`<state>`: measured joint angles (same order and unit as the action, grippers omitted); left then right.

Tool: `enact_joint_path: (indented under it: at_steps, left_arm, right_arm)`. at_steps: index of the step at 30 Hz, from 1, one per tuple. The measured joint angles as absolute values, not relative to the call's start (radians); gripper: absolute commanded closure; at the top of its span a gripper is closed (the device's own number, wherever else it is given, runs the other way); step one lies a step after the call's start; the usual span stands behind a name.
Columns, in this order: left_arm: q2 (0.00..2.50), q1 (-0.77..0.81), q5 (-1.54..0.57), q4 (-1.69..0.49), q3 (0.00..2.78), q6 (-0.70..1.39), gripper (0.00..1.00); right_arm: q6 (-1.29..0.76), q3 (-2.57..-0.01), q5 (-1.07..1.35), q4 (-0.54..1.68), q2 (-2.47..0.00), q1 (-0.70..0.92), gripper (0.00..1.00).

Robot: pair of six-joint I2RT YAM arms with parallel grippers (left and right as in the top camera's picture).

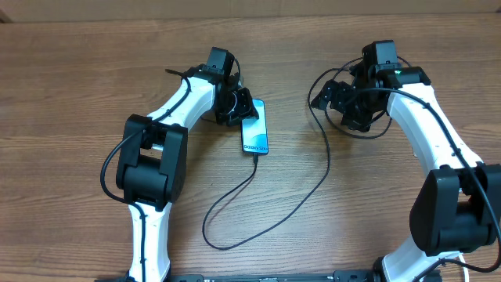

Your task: Plug charger to phone and switch on socket

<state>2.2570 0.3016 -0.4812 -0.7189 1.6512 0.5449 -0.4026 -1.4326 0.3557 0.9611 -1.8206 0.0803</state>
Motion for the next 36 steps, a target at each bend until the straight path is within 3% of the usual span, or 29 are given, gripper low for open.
enact_joint_path:
  at_steps: [36]
  left_arm:
    - [2.248, 0.294, -0.437, -0.785, 1.657, 0.545, 0.58]
  right_arm:
    - [-0.403, -1.433, 0.359, 0.962, -1.821, 0.080, 0.07]
